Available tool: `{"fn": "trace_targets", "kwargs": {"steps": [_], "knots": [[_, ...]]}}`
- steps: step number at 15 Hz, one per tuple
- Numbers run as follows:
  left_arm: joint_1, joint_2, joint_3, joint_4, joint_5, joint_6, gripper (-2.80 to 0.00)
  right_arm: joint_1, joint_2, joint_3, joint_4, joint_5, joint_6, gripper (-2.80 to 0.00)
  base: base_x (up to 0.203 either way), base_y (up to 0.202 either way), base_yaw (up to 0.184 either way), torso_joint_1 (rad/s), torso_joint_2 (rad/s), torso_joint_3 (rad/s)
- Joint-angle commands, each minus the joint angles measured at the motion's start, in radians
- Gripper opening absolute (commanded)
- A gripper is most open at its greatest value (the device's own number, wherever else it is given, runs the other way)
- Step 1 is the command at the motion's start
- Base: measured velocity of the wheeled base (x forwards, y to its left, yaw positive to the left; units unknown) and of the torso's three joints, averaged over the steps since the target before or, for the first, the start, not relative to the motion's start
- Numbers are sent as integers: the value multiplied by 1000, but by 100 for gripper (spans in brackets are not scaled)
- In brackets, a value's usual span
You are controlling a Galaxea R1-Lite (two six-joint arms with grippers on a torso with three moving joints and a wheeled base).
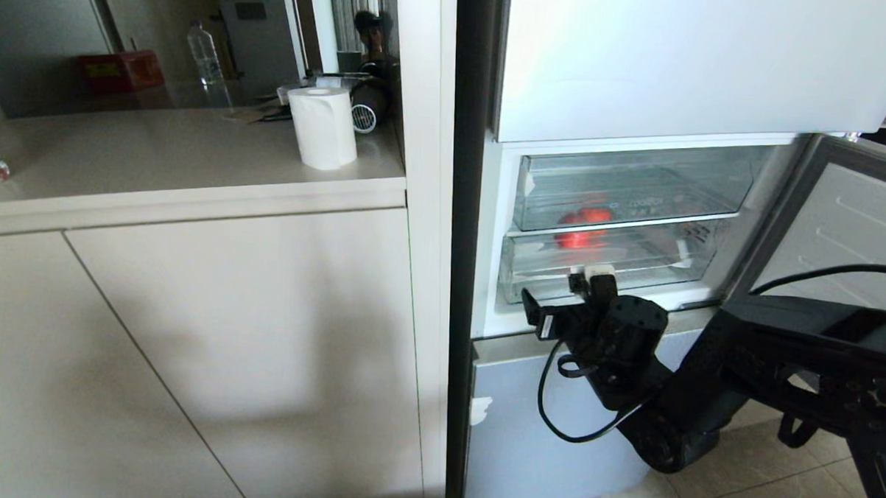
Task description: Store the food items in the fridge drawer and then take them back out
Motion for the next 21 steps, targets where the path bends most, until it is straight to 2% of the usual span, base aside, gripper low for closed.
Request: {"fn": "trace_targets", "kwargs": {"steps": [1,4,7,9,10,15,21], "knots": [[0,0,0,0,0,0,-280,-11,13,-76,53,5,0,0,0,0,0,0,0,0],[0,0,0,0,0,0,-280,-16,38,-159,130,7,0,0,0,0,0,0,0,0],[0,0,0,0,0,0,-280,-16,87,-255,128,13,1,0,0,0,0,0,0,0],[0,0,0,0,0,0,-280,-16,108,-266,127,72,2,0,0,0,0,0,0,0],[0,0,0,0,0,0,-280,-15,121,-282,124,77,2,0,0,0,0,0,0,0],[0,0,0,0,0,0,-280,-16,200,-431,121,79,0,0,0,0,0,0,0,0],[0,0,0,0,0,0,-280,-17,240,-505,121,79,-6,0,0,0,0,0,0,0]]}}
